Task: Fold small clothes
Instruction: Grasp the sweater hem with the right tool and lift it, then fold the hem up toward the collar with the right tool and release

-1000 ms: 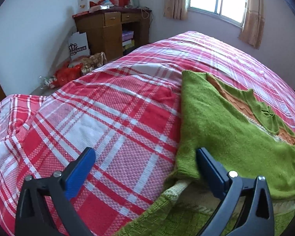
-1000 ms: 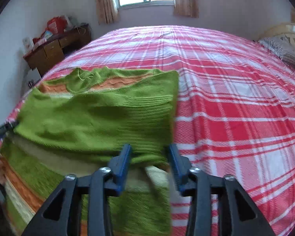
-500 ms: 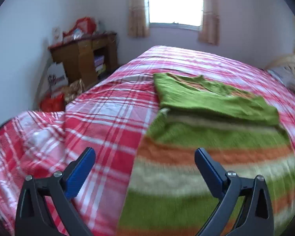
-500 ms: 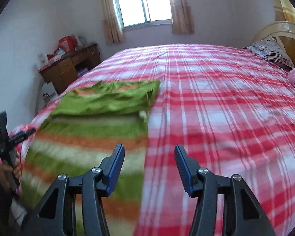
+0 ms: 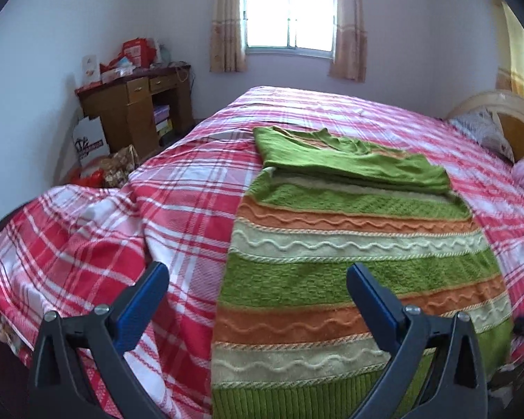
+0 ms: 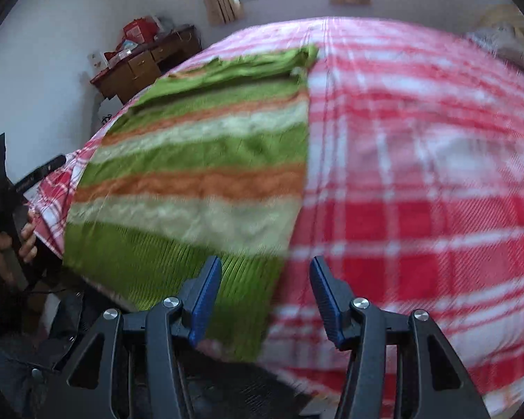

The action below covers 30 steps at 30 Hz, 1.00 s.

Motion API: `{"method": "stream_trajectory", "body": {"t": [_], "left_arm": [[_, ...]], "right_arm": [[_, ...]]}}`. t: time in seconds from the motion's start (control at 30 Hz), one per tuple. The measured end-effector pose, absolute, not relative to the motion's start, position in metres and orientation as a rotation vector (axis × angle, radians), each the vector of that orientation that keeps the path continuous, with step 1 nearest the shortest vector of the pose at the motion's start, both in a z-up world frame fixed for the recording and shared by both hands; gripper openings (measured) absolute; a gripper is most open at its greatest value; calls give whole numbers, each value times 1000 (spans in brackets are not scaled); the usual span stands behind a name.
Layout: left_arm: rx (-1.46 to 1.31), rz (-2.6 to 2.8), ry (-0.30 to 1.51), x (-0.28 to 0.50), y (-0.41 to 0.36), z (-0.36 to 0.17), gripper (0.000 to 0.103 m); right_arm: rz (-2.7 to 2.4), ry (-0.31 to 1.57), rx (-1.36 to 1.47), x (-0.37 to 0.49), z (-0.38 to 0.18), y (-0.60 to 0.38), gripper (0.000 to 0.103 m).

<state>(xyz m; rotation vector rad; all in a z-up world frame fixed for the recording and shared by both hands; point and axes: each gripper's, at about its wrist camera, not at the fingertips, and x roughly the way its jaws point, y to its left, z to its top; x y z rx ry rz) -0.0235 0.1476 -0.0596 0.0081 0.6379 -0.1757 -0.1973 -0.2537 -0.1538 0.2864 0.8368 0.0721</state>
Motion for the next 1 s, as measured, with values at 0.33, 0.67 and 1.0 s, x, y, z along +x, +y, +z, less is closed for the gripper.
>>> {"method": "stream_trajectory", "body": {"t": [0.33,0.67,1.0], "left_arm": [[-79,-185,597,-31,170,-48,103],[-88,-179,581,-31,180,-38,103],[-74,-140,539,-25,204,-16,103]], "right_arm": [[163,922,408,-202,-175,-237,42],[258,997,550,-193,-167,-254,9],[366,751,647,-100,-77,-282,9]]}}
